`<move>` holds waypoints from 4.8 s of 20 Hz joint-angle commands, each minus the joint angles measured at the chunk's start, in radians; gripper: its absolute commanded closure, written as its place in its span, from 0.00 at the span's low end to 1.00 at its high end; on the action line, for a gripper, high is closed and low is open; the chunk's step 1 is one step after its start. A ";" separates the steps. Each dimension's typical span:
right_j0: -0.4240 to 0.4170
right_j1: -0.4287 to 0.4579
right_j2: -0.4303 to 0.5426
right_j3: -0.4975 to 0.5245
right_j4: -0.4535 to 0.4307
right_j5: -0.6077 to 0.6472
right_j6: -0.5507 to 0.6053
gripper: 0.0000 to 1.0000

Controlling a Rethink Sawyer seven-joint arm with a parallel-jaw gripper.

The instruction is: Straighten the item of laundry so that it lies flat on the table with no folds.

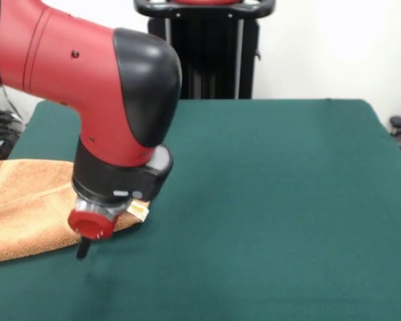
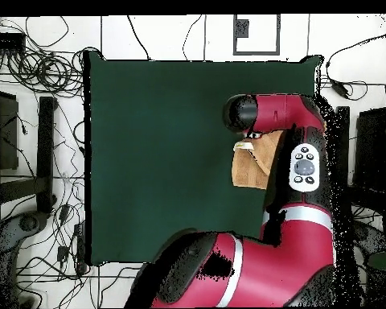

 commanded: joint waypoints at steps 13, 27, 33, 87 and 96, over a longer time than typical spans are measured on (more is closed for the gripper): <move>0.044 -0.070 0.082 0.265 0.039 -0.039 -0.166 0.00; -0.054 0.036 0.222 0.246 0.146 0.106 -0.339 0.00; -0.100 0.066 0.276 0.239 0.169 0.142 -0.392 0.00; 0.069 0.023 0.191 0.326 0.100 -0.224 0.037 1.00; 0.100 0.033 0.150 0.316 0.146 -0.213 0.057 0.00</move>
